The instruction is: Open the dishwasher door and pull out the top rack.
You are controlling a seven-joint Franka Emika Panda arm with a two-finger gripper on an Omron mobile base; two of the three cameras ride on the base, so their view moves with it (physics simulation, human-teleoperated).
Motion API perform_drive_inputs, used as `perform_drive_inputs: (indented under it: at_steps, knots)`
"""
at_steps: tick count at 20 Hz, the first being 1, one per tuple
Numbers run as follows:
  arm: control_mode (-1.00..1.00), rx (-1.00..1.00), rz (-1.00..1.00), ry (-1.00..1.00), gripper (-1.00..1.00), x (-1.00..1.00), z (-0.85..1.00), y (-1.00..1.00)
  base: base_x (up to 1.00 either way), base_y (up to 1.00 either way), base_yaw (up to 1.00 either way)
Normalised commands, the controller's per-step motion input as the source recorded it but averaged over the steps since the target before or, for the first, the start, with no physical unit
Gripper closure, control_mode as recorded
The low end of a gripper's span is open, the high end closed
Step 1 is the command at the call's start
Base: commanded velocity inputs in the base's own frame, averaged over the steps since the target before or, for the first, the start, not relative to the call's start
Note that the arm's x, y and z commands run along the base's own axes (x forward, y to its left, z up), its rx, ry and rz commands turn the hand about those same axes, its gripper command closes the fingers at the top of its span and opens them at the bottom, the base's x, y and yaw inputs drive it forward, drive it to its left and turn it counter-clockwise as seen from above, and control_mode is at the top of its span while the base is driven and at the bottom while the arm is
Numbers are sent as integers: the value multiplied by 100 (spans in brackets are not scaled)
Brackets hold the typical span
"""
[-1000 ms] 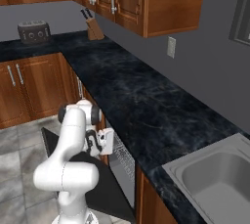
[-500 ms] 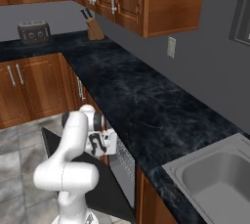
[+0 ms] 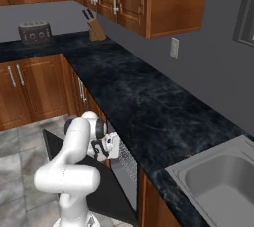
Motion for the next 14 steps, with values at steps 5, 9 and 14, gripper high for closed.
perform_drive_inputs:
  at_steps: [5,9,14]
  knots:
    - [-100,0,0,2,-100,26,-18,-5,0,0,0]
    - [-100,0,0,1,-100,24,-3,-6,0,0,0]
    - [-100,3,0,13,-100,19,-1,-12,0,0,0]
